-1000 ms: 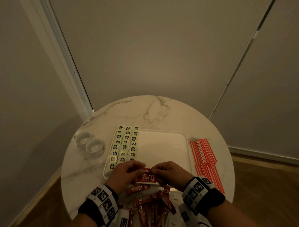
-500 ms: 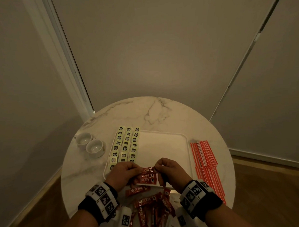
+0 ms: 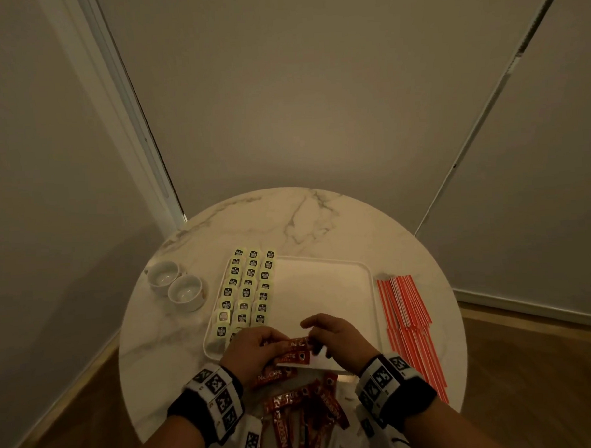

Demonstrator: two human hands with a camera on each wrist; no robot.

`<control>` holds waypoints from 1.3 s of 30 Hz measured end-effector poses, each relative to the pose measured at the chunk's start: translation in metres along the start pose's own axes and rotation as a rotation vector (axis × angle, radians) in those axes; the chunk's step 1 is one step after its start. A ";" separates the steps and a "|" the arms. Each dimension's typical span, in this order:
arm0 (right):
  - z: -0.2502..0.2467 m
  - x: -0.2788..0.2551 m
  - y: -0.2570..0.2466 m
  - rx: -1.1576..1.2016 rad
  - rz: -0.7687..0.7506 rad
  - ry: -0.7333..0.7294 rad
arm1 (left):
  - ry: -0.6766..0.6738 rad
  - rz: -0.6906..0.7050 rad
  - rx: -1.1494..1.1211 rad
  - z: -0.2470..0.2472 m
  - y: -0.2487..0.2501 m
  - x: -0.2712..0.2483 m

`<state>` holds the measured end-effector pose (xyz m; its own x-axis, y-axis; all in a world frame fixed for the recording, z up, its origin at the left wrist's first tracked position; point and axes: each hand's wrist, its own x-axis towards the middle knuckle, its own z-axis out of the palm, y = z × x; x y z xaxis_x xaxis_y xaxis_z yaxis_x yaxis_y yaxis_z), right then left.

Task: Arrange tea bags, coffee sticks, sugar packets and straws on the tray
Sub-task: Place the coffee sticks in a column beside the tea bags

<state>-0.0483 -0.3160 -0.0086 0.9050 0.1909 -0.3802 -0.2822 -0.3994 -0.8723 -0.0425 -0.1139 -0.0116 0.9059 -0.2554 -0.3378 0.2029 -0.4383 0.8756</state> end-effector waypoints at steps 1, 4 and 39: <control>-0.001 0.001 -0.002 -0.109 -0.036 -0.011 | -0.022 0.028 0.060 0.001 0.002 0.000; -0.001 0.005 -0.011 -0.383 -0.132 -0.119 | -0.037 0.059 0.163 0.005 0.008 0.000; 0.029 0.102 0.034 -0.652 0.020 -0.030 | -0.198 0.167 1.003 0.036 -0.069 0.017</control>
<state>0.0250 -0.2846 -0.0860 0.8897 0.1985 -0.4112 -0.0398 -0.8635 -0.5028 -0.0544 -0.1193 -0.0902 0.7983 -0.4764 -0.3683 -0.4050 -0.8774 0.2572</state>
